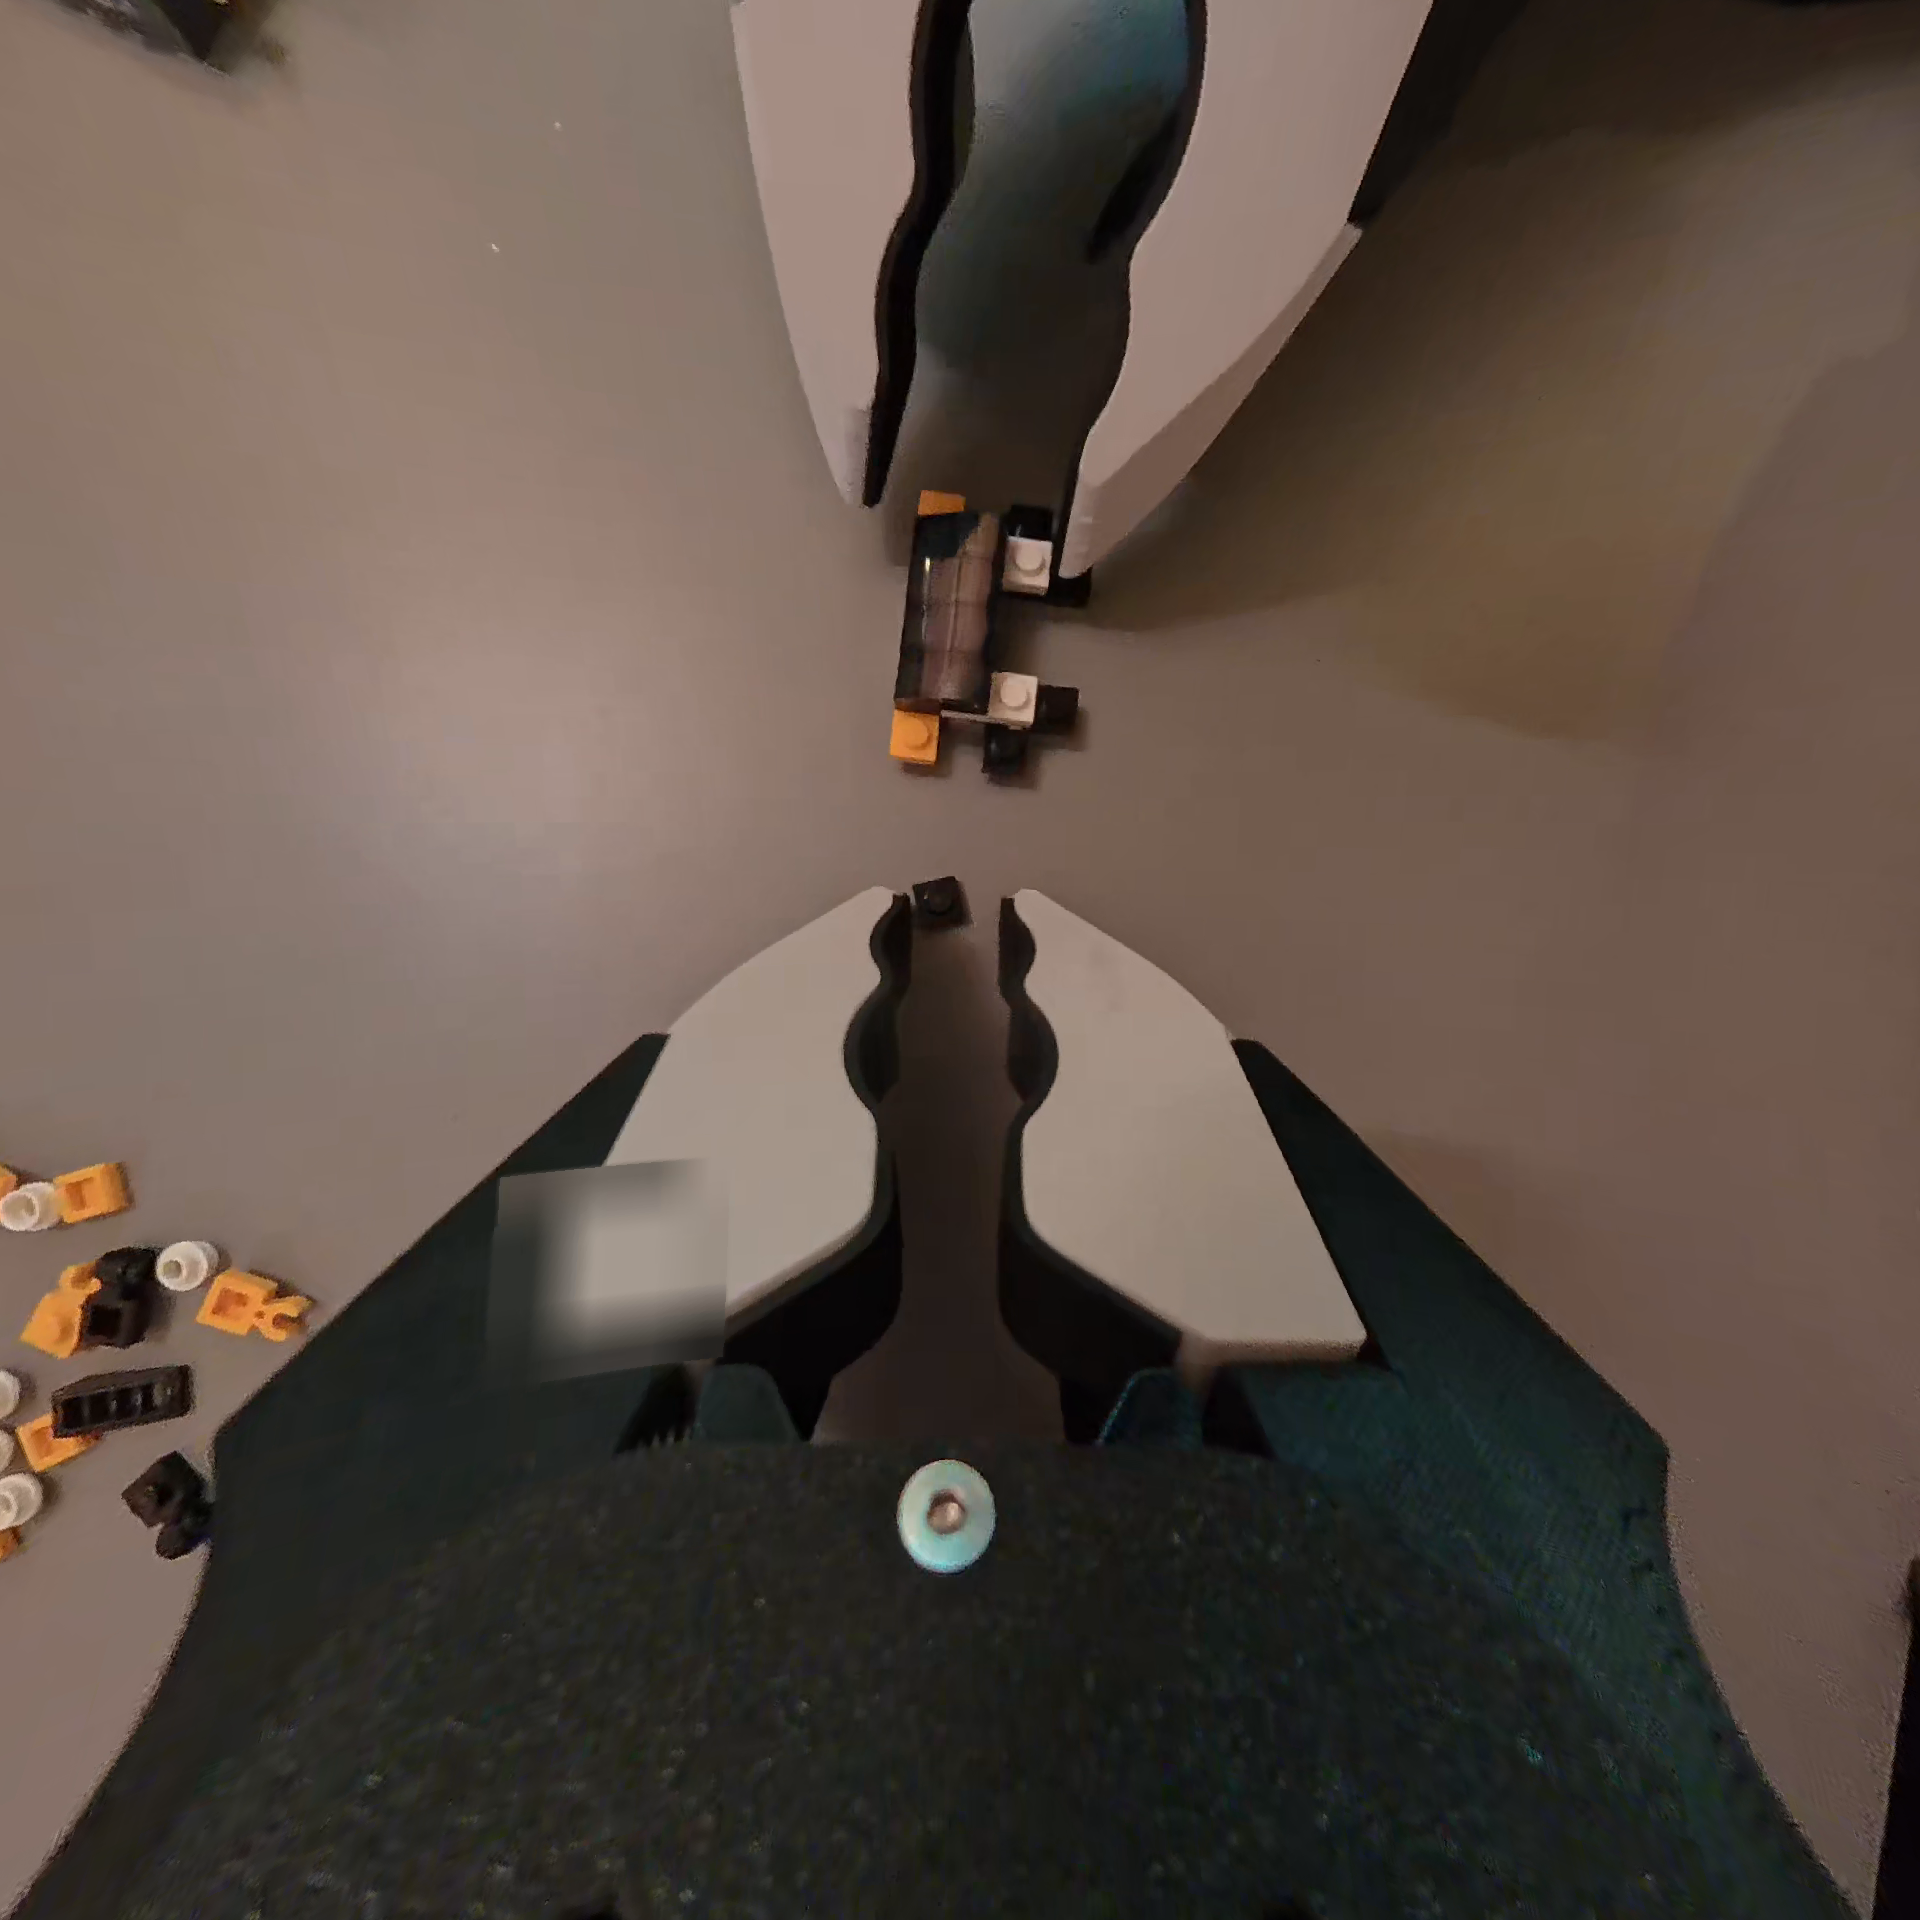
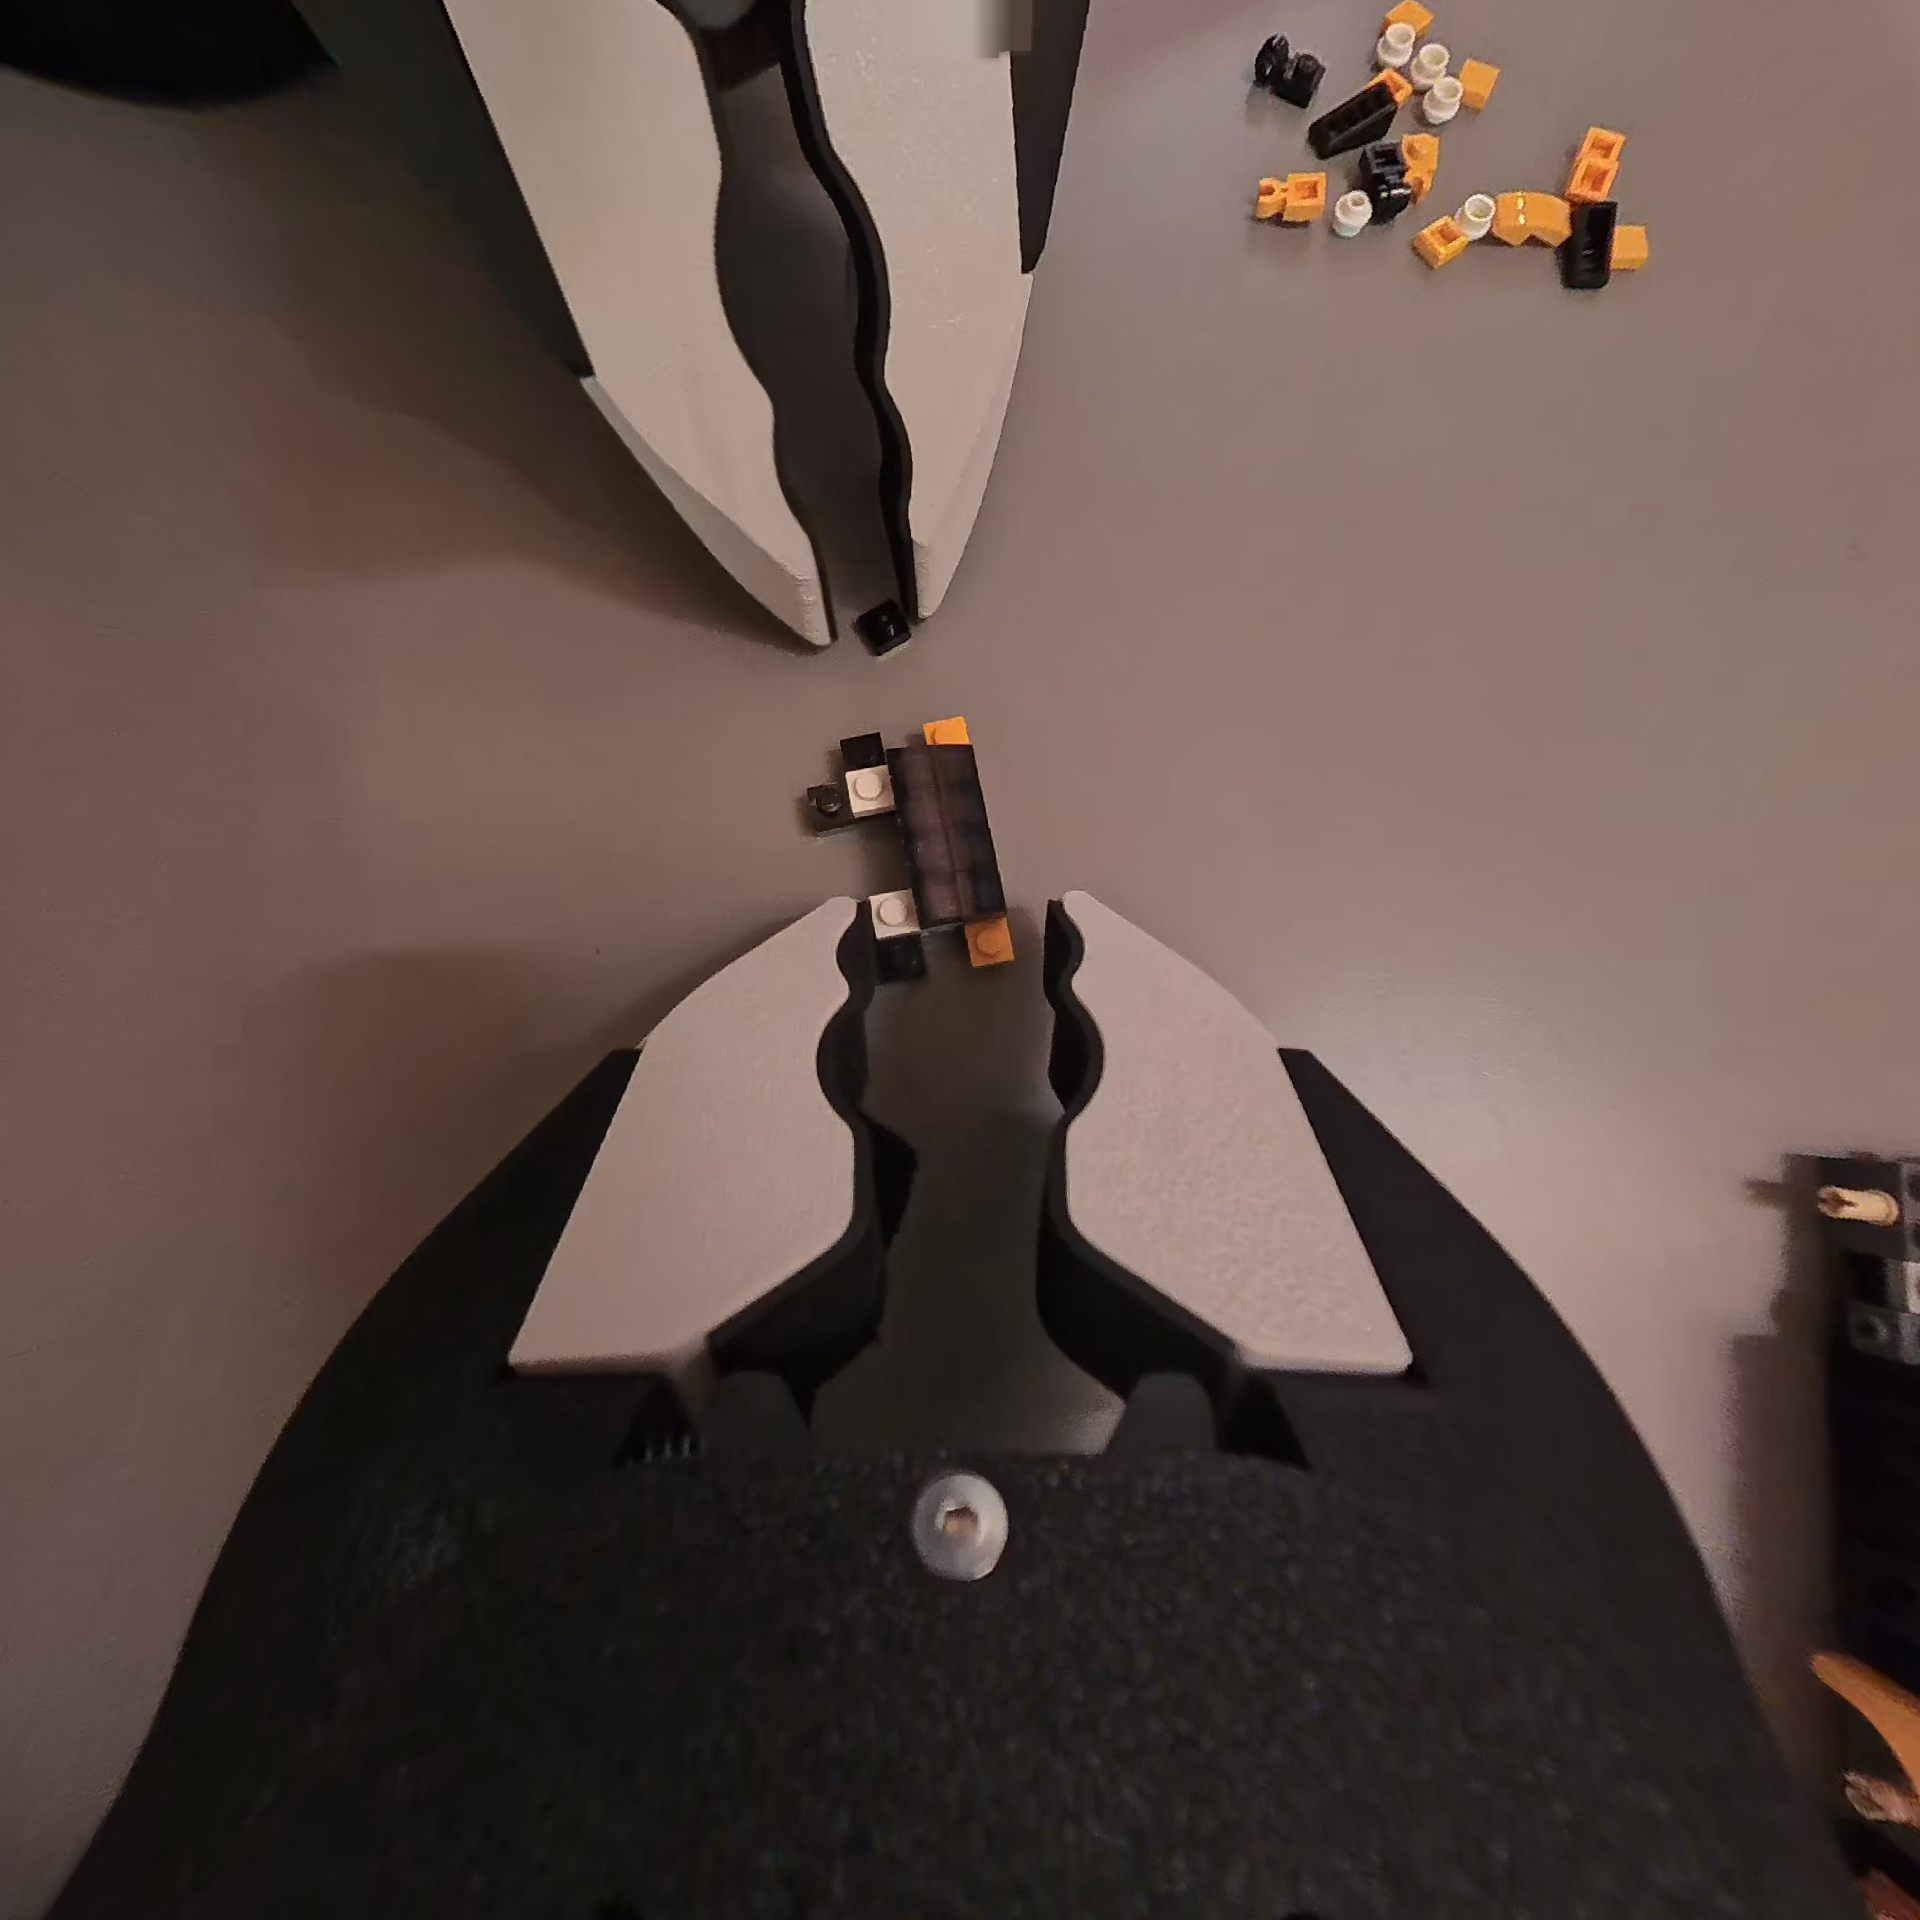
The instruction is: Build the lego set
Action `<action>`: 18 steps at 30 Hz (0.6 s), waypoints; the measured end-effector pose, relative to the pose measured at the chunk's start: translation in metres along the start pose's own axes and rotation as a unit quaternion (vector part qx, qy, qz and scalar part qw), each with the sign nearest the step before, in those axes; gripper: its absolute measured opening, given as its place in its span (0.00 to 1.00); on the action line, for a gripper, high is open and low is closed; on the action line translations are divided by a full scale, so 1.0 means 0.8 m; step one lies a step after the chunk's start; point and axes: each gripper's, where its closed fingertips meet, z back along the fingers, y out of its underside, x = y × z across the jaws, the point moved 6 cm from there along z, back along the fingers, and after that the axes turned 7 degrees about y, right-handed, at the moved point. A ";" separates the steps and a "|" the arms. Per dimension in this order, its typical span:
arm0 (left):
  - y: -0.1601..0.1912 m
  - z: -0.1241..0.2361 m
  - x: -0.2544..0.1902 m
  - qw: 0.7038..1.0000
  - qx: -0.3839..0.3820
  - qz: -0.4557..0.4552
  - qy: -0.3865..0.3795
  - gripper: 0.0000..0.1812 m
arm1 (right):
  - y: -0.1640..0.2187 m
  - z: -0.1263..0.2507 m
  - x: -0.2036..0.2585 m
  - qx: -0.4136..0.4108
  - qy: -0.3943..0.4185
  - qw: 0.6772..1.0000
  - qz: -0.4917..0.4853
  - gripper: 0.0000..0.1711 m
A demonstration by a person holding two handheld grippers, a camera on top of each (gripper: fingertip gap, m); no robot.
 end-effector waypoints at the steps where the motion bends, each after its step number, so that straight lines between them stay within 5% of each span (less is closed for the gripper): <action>1: 0.000 0.000 0.001 1.000 0.000 0.001 -0.003 0.08 | 0.000 0.000 0.000 -0.001 -0.001 1.000 -0.001 0.18; 18: 0.001 -0.001 0.002 0.999 -0.017 -0.028 0.005 0.04 | 0.009 0.012 -0.008 -0.017 -0.014 0.999 -0.023 0.18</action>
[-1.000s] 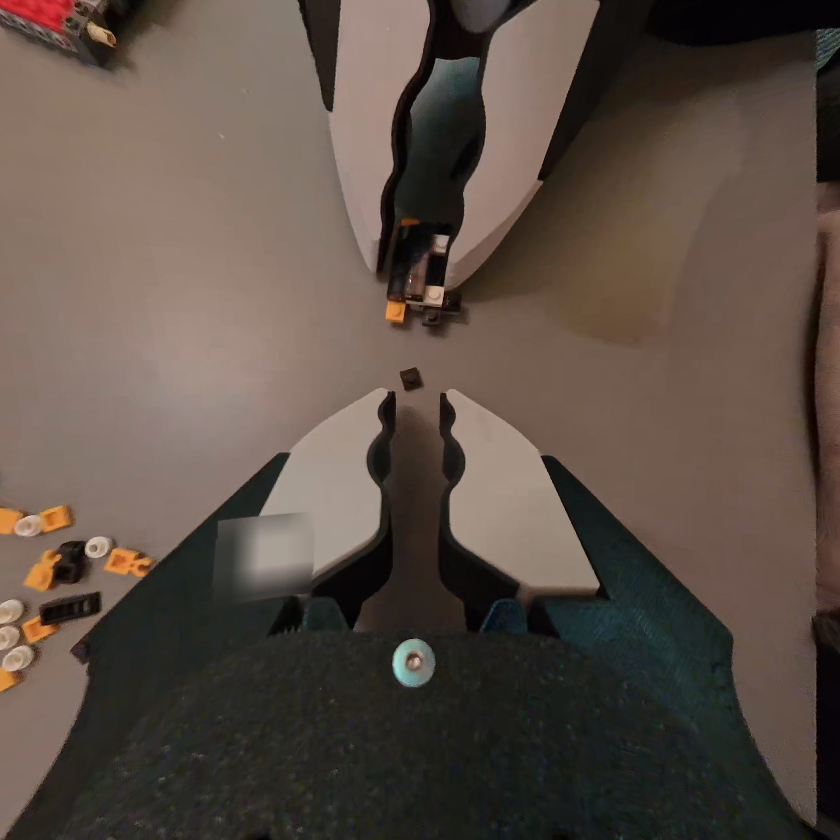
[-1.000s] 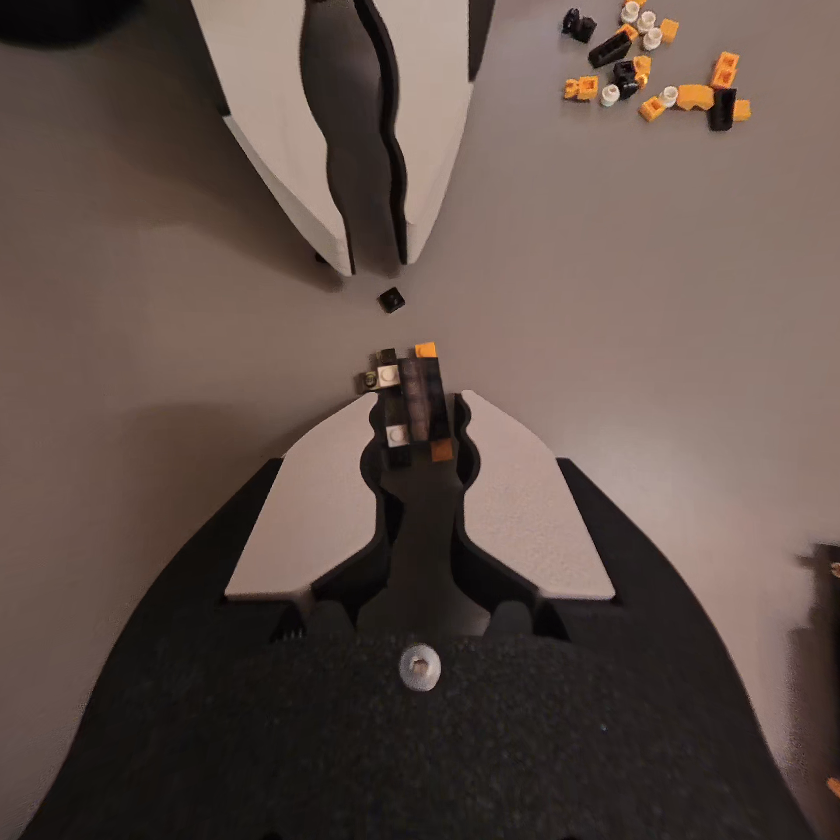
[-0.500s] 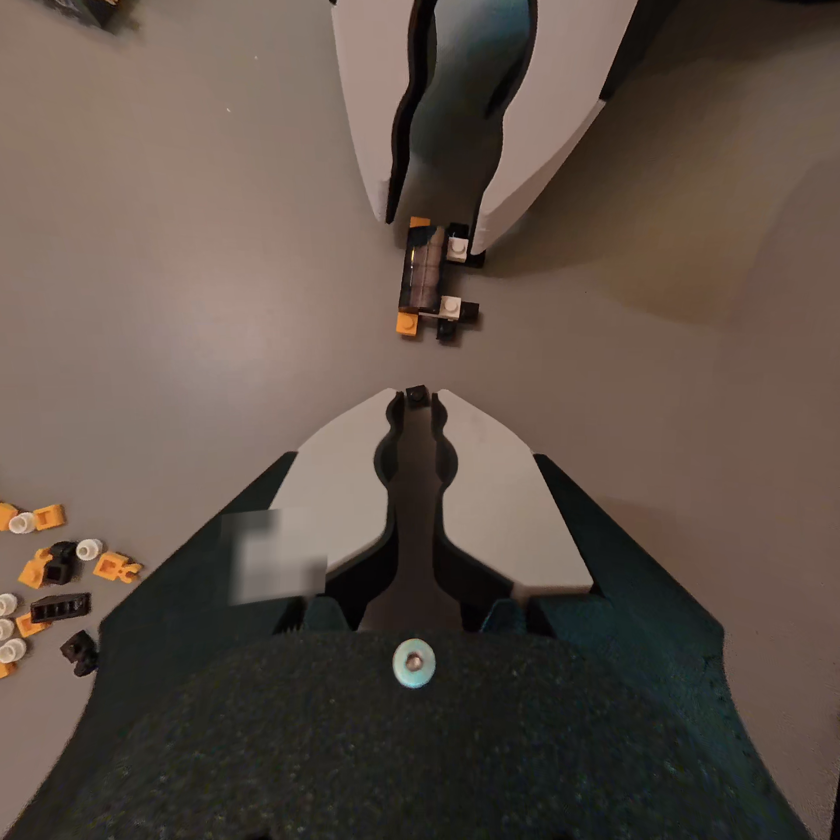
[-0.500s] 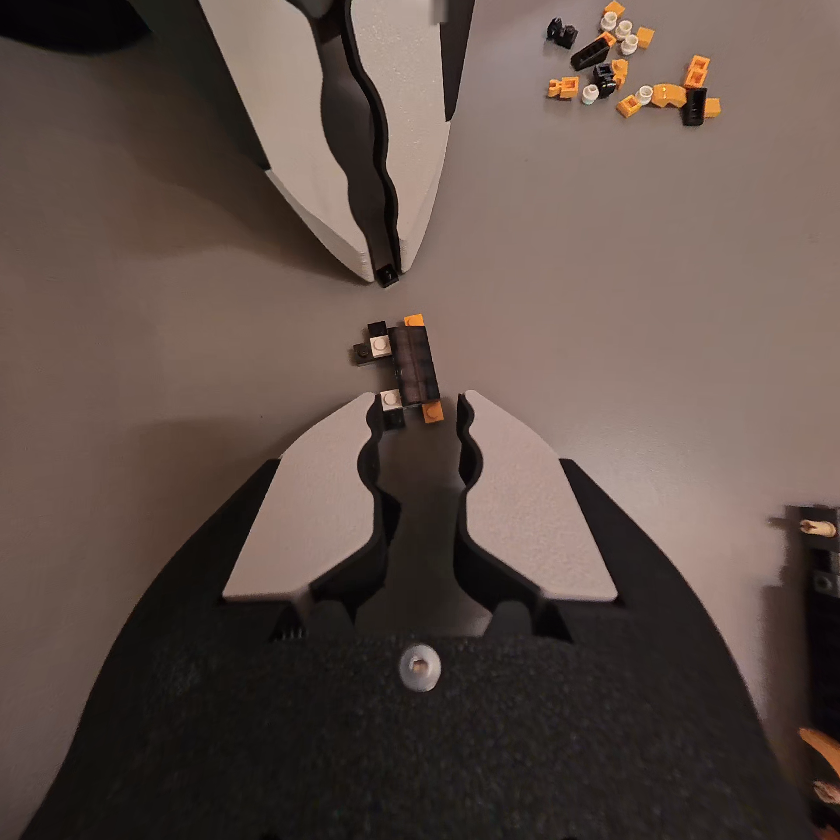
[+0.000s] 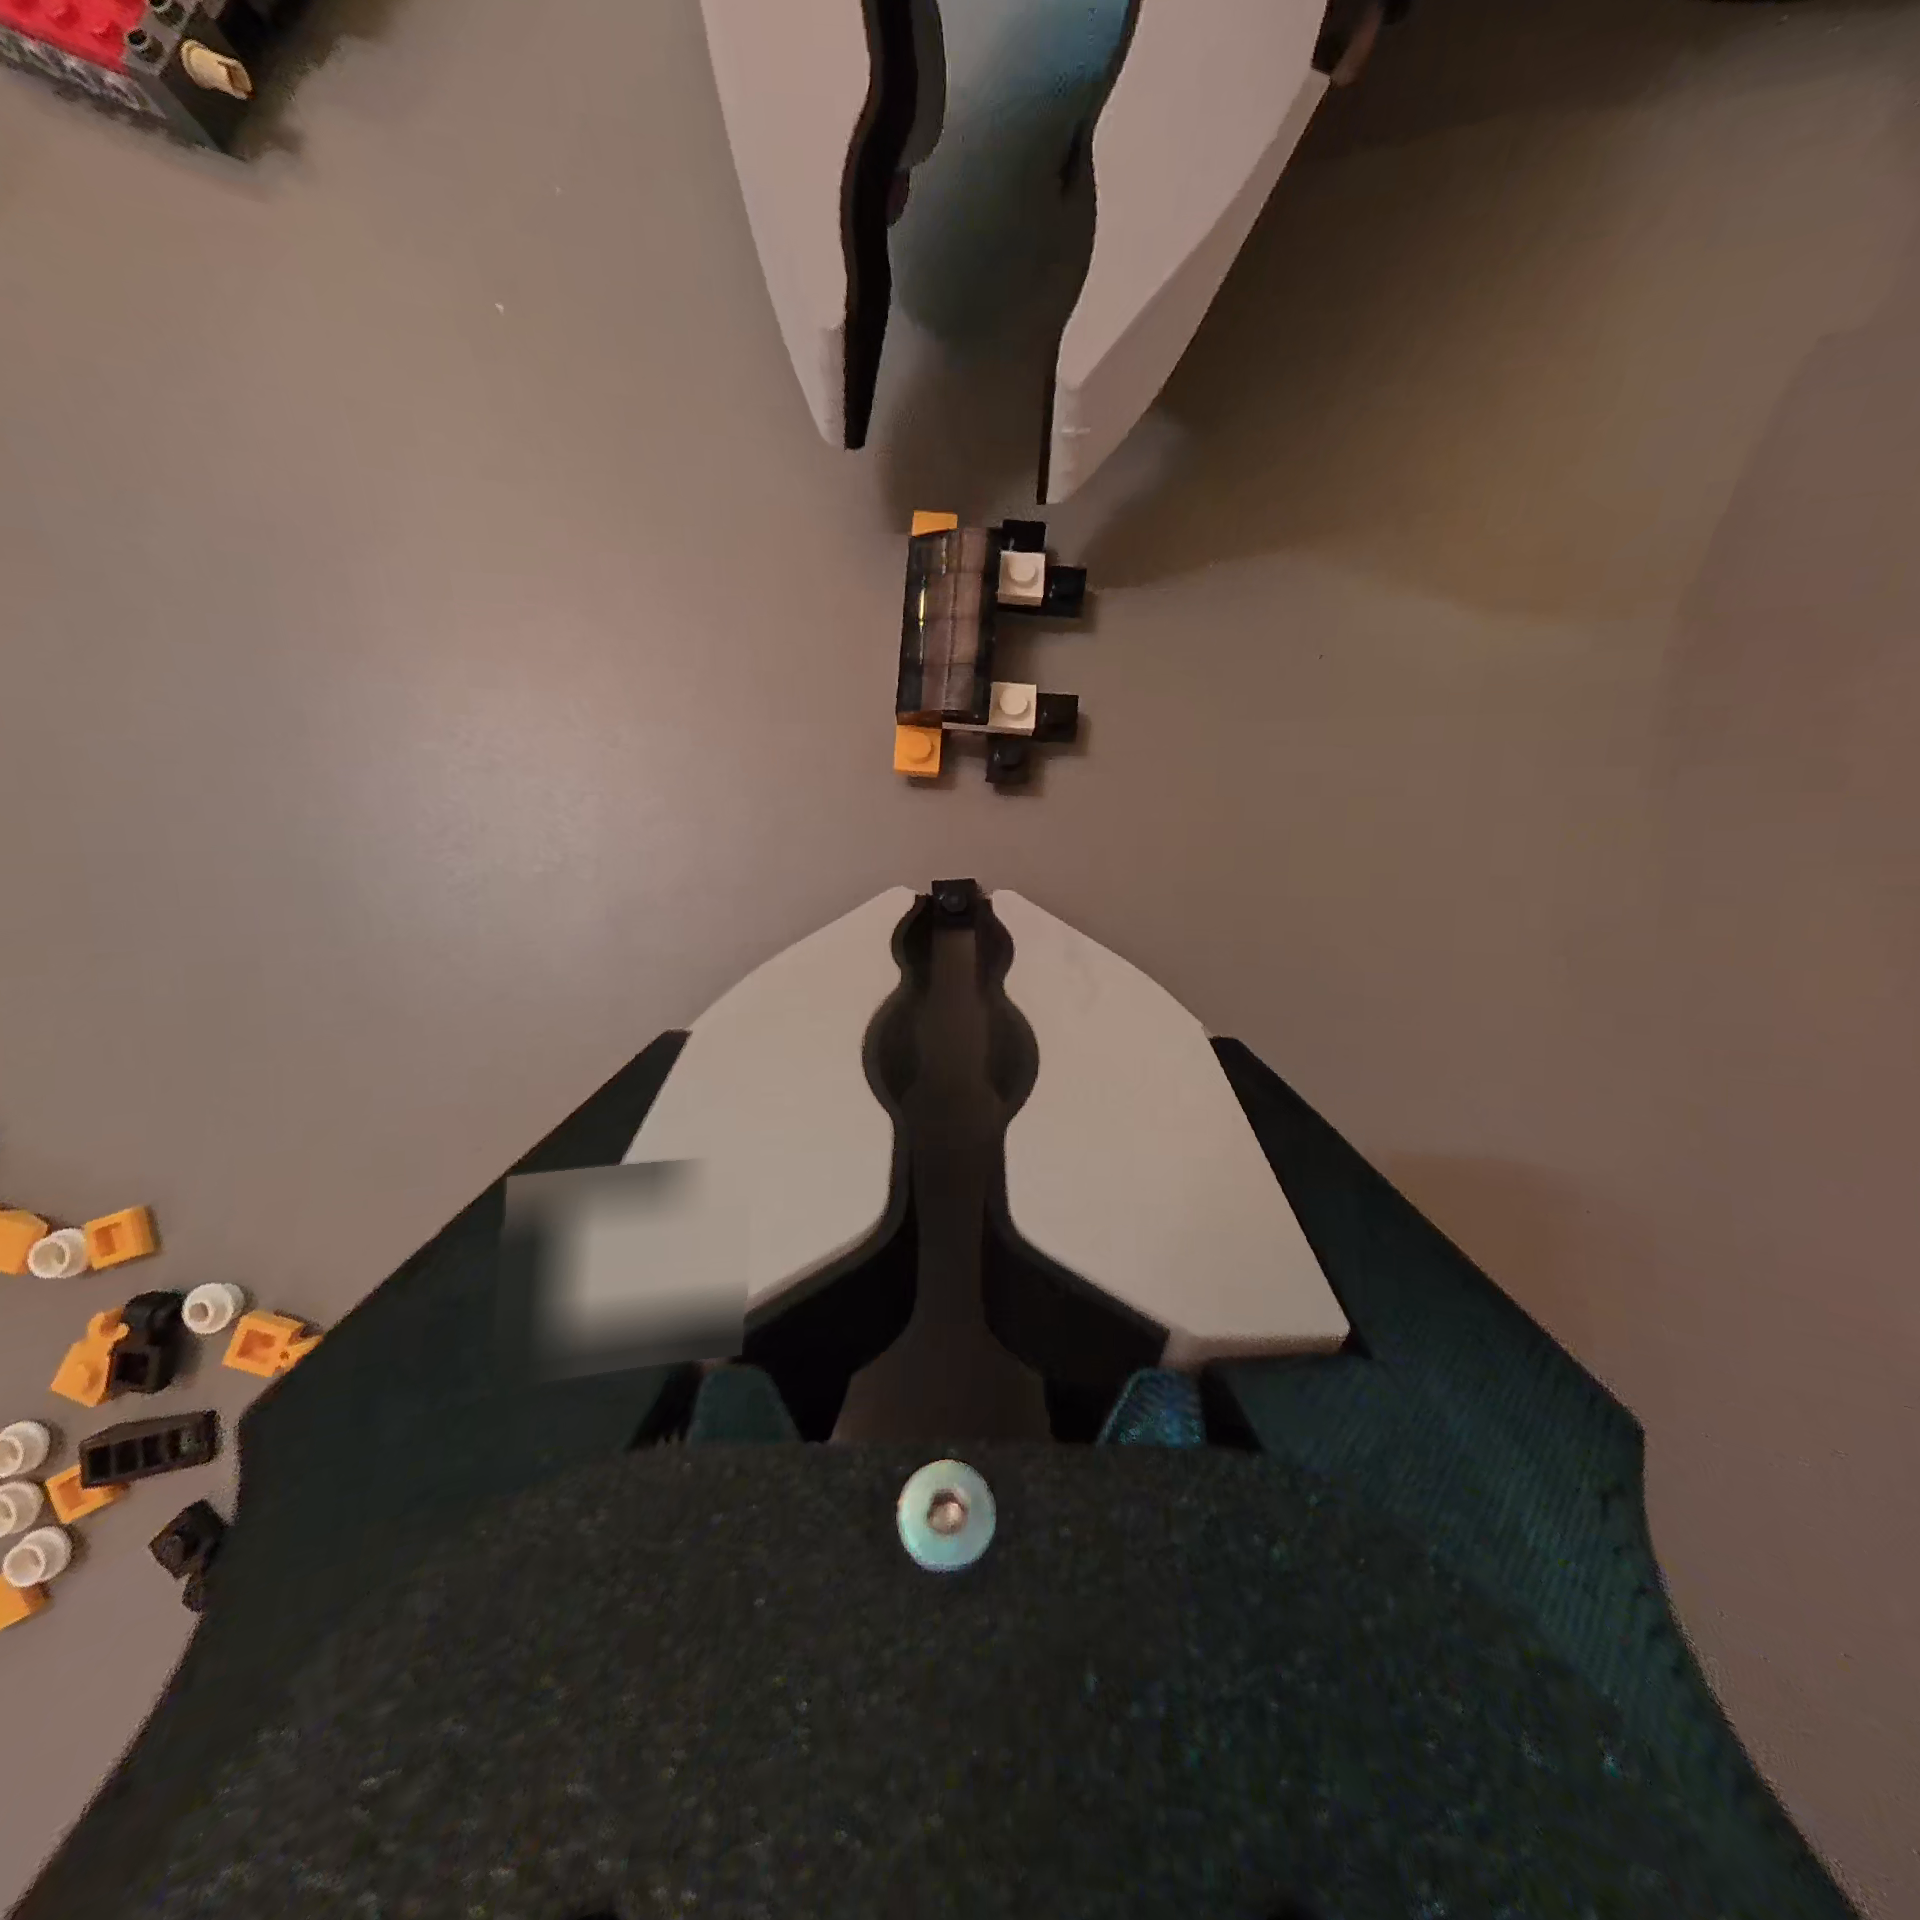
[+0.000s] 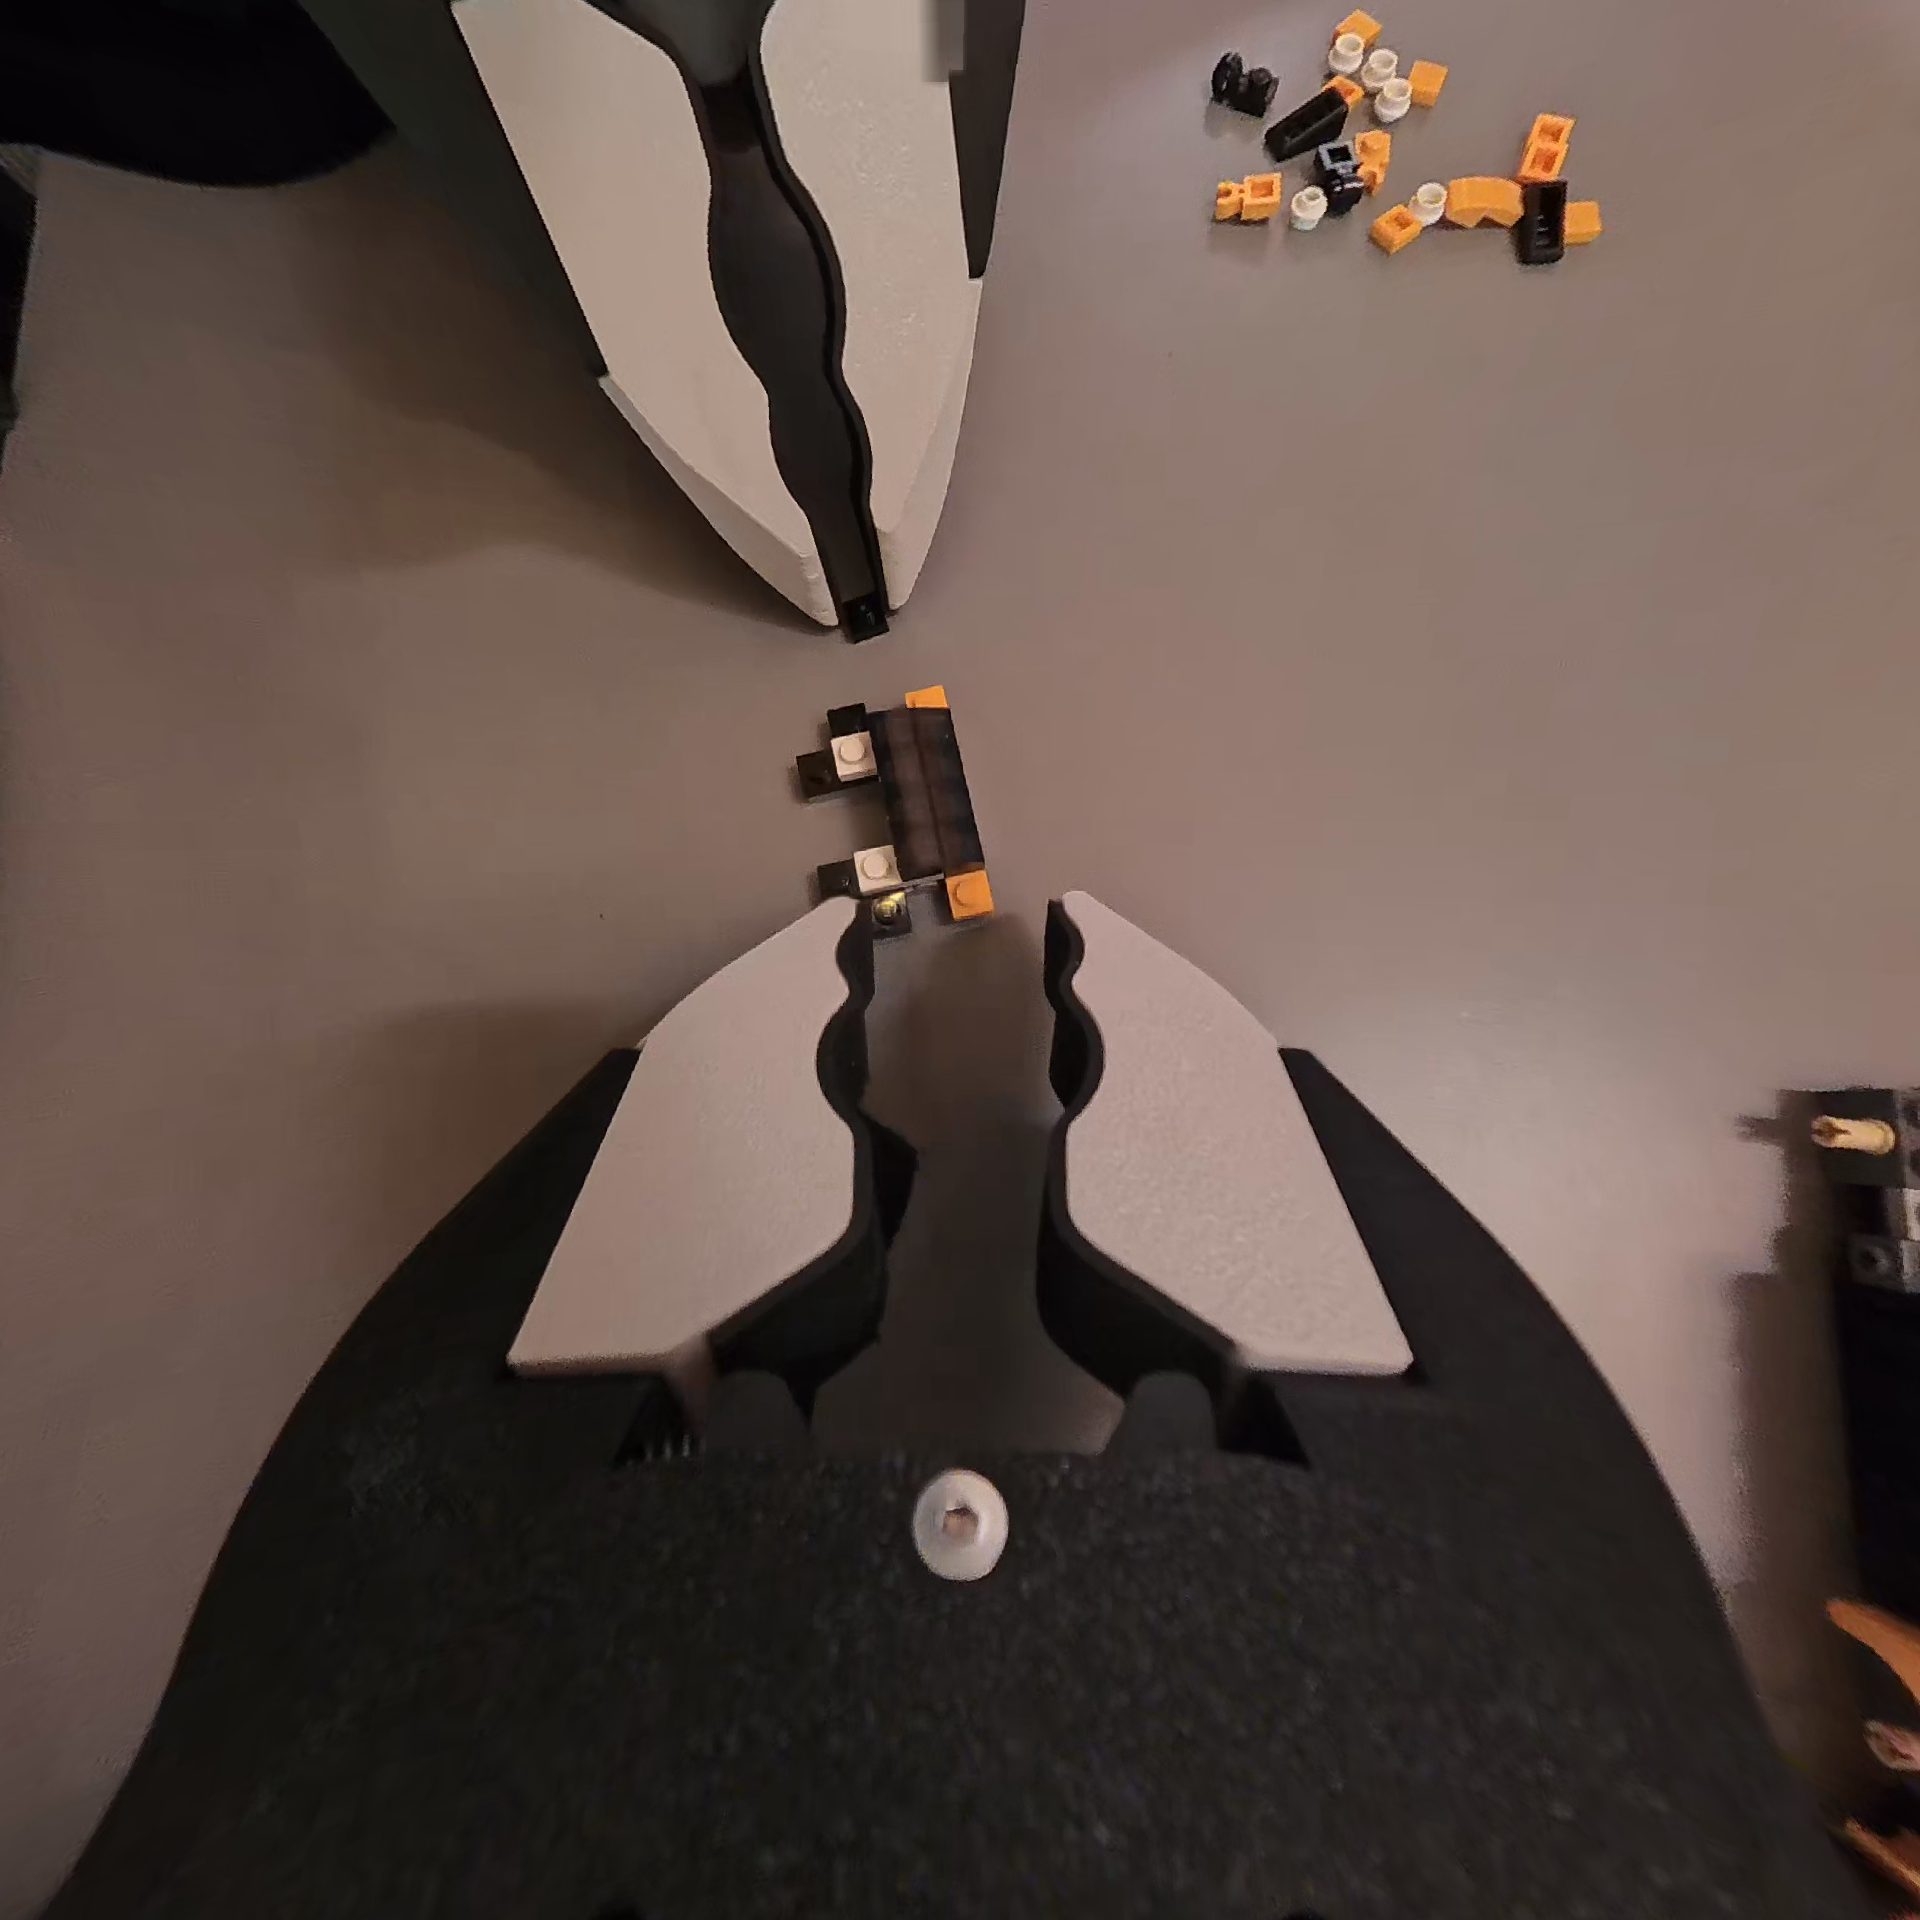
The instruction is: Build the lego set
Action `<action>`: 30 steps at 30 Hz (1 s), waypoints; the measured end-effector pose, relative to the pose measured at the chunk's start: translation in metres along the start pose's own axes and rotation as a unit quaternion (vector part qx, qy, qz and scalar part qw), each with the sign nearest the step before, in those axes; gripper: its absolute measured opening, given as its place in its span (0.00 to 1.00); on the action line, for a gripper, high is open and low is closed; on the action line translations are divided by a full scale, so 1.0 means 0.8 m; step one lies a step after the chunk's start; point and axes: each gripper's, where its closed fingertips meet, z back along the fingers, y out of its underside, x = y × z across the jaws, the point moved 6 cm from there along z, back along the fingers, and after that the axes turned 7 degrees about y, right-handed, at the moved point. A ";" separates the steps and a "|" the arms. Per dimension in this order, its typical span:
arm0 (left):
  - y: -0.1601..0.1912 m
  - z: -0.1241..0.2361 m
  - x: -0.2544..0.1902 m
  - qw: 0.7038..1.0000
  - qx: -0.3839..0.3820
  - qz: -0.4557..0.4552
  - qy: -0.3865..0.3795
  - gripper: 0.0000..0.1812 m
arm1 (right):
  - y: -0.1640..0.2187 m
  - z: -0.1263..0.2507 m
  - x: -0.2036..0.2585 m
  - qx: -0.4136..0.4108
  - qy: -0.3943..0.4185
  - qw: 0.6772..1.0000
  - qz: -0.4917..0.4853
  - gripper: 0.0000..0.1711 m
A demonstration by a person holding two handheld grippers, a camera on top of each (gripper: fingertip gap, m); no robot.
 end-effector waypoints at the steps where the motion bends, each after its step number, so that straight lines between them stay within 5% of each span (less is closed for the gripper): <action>1: 0.000 0.000 0.000 1.000 0.000 -0.003 0.001 0.04 | 0.001 -0.001 0.000 0.001 -0.002 1.000 0.000 0.18; 30: -0.001 0.016 0.006 0.999 -0.041 -0.035 -0.001 0.04 | -0.001 -0.015 0.012 -0.002 -0.024 1.000 0.010 0.19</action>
